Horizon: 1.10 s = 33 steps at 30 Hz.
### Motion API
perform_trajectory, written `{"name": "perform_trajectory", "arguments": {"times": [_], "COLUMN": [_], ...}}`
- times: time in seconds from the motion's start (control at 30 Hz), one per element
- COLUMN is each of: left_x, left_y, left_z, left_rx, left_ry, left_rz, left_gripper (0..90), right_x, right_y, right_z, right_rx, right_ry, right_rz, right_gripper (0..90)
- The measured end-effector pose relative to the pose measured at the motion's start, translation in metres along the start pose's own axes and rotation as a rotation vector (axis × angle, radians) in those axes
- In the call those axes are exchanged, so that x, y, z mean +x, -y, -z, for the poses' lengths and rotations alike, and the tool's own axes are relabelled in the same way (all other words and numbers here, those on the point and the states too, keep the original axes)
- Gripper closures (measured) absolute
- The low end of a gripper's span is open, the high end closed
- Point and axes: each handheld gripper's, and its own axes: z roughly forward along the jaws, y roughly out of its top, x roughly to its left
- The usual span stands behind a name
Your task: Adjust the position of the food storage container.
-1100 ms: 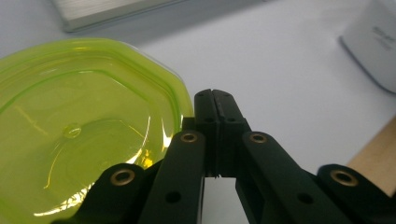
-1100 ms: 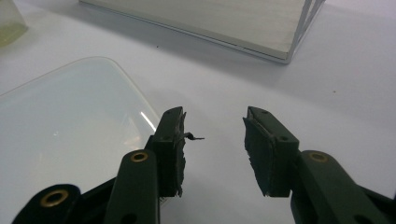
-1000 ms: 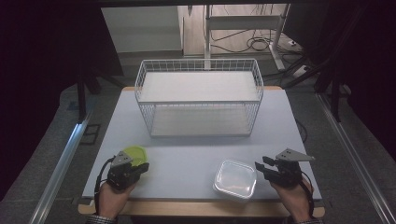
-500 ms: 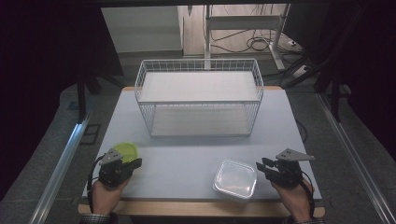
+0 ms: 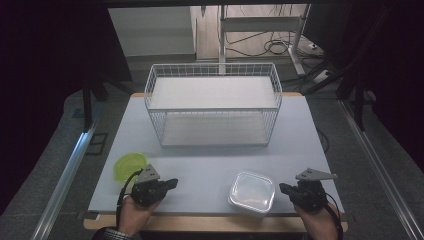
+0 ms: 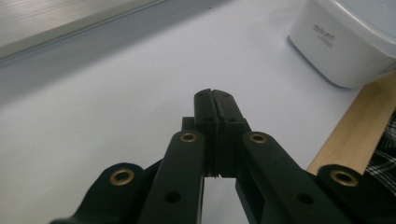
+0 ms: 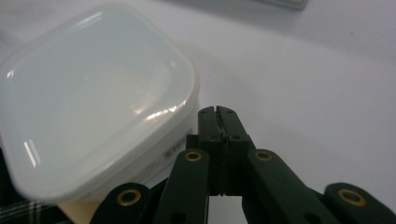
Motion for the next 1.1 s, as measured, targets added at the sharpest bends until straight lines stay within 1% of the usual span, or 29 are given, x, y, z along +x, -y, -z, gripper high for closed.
{"name": "perform_trajectory", "arguments": {"times": [0.13,0.17,0.2,0.23,0.27,0.33,0.37,0.5,0.63,0.77,0.87,1.0,1.1], "left_x": [-0.007,-0.012,-0.012,-0.018,-0.018,-0.024,-0.028,-0.038,-0.046,-0.052,-0.053,-0.053,-0.051], "left_y": [-0.004,-0.007,-0.007,-0.010,-0.010,-0.012,-0.014,-0.019,-0.023,-0.026,-0.028,-0.029,-0.029], "left_z": [-0.011,-0.016,-0.016,-0.023,-0.023,-0.031,-0.036,-0.051,-0.063,-0.070,-0.073,-0.074,-0.073], "left_rx": [0.001,0.006,0.006,0.015,0.015,0.026,0.035,0.065,0.088,0.099,0.105,0.112,0.115], "left_ry": [0.045,0.067,0.067,0.085,0.085,0.106,0.115,0.139,0.160,0.164,0.159,0.146,0.123], "left_rz": [0.001,-0.001,-0.001,-0.015,-0.015,-0.027,-0.039,-0.066,-0.077,-0.080,-0.075,-0.061,-0.051], "left_gripper": [89.6,89.3,89.2,88.9,88.9,88.6,88.5,87.8,86.8,86.1,85.7,84.8,84.9], "right_x": [0.007,0.010,0.010,0.012,0.012,0.014,0.014,0.013,0.013,0.015,0.018,0.023,0.025], "right_y": [0.010,0.012,0.012,0.013,0.013,0.011,0.011,0.007,0.002,-0.004,-0.008,-0.014,-0.019], "right_z": [0.000,-0.001,-0.001,-0.004,-0.004,-0.006,-0.007,-0.010,-0.019,-0.026,-0.031,-0.038,-0.044], "right_rx": [0.039,0.057,0.057,0.061,0.061,0.062,0.063,0.057,0.055,0.053,0.049,0.049,0.049], "right_ry": [-0.039,-0.058,-0.058,-0.079,-0.079,-0.088,-0.081,-0.097,-0.128,-0.156,-0.178,-0.206,-0.213], "right_rz": [-0.016,-0.021,-0.021,-0.018,-0.018,-0.017,-0.015,-0.023,-0.030,-0.032,-0.031,-0.029,-0.024], "right_gripper": [89.3,89.2,89.2,89.1,89.1,88.9,88.9,88.6,88.4,87.9,87.6,87.4,87.5]}}
